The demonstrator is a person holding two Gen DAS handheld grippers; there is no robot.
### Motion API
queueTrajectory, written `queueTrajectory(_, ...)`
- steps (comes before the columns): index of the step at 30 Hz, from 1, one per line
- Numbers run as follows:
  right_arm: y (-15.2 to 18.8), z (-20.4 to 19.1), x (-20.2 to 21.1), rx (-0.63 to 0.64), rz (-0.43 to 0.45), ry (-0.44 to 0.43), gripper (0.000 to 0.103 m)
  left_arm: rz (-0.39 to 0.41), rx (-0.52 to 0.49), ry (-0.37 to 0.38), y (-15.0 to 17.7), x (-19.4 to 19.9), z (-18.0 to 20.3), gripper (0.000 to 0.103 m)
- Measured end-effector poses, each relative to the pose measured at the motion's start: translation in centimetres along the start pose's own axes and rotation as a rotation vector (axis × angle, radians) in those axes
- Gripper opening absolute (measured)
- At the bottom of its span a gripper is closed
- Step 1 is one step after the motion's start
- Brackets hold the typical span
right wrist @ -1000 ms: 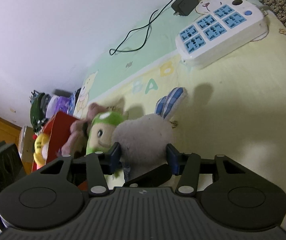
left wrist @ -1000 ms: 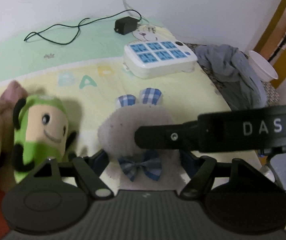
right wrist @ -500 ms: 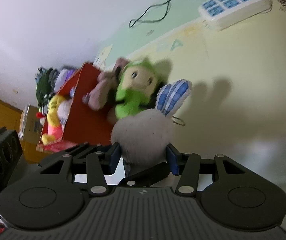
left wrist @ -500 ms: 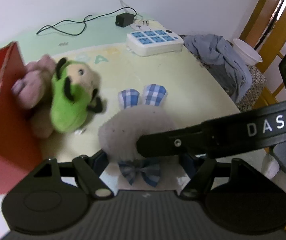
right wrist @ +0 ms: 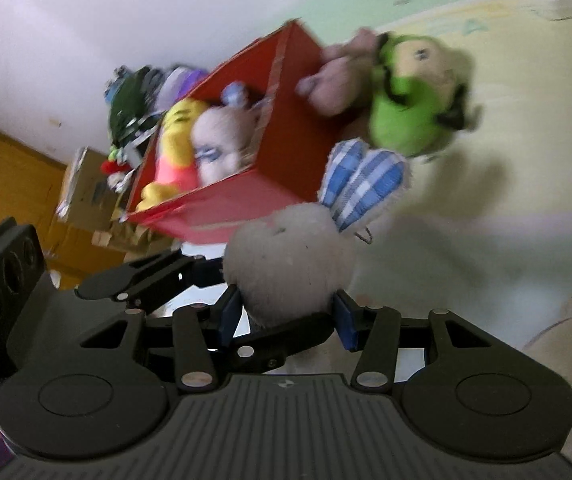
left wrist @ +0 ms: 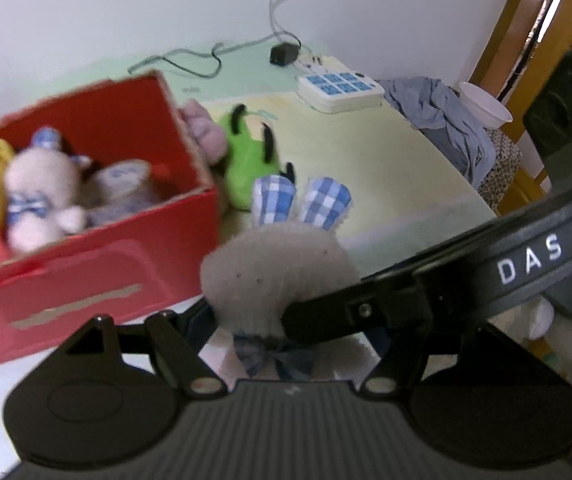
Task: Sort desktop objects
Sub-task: 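Lift the white bear and carry it over the red box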
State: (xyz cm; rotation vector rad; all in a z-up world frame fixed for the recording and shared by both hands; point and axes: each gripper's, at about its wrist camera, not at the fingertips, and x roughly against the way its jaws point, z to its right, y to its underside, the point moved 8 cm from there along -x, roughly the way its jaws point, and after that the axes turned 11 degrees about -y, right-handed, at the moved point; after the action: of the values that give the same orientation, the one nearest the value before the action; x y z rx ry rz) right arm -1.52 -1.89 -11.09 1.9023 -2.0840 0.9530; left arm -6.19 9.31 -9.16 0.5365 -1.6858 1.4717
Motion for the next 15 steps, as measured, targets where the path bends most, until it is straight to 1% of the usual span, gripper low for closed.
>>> queueTrajectory(7,0.2,-4.8,-2.7,0.042,-0.035,-0.065,0.051,0.059,-0.004,-0.005,0.6,4.4,-4.6,0.073)
queueTrajectory(12,-0.6,-8.4,-4.1,0.085,-0.019,-0.116,0.051,0.131,-0.003,-0.016,0.1,7.5,-7.6,0.073)
queueTrajectory(15,-1.4,-10.5,-4.8,0.127,0.009,-0.136,0.051,0.182,-0.009,-0.027,-0.7,8.9,-9.1,0.073)
